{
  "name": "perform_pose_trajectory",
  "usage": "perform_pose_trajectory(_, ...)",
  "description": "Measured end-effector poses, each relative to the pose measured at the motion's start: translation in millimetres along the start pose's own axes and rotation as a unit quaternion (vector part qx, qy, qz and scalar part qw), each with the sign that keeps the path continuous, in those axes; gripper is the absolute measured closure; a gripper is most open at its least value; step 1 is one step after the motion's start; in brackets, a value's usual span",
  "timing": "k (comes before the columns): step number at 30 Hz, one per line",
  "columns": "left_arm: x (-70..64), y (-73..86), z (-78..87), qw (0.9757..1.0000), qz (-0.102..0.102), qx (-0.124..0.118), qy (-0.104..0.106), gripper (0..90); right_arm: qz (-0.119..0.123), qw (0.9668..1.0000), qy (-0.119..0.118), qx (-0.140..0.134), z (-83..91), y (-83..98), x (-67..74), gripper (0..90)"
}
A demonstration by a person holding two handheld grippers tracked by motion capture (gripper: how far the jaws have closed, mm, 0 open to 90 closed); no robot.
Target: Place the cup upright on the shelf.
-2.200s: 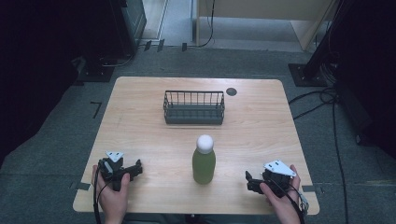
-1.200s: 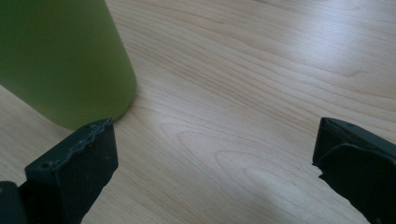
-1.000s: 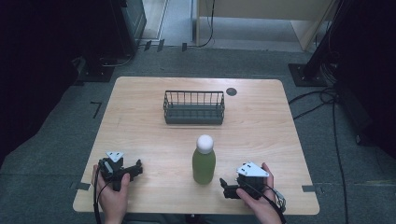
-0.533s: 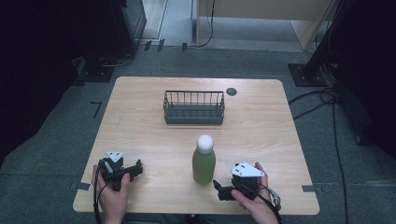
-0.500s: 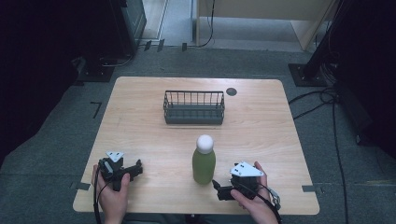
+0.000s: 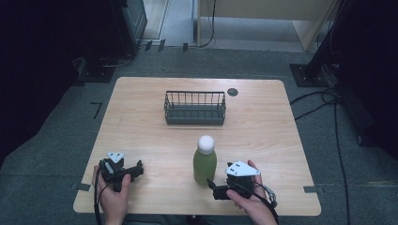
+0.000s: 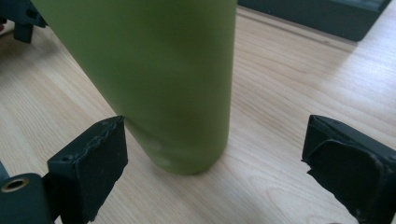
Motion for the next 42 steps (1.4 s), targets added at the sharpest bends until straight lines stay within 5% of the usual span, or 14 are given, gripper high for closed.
perform_pose_trajectory(13,-0.4,0.0,0.0,1.0,-0.001,0.0,0.001,0.0,0.005,0.9997,-0.022,-0.007,-7.4,-16.3,13.4,5.6)
perform_pose_trajectory(42,-1.1,0.0,-0.2,1.0,-0.005,0.0,0.004,0.0,0.003,0.9984,-0.031,-0.048,-10.1,-49.3,27.4,15.2)
Point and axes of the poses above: each handheld gripper's, and its own axes: z roughly backward along the jaws, y roughly out of its underside, x roughly to its left, the point moved 7 cm from there along -z, roughly forward along the jaws, and after that the axes turned 6 degrees about y, right-handed, at the moved point
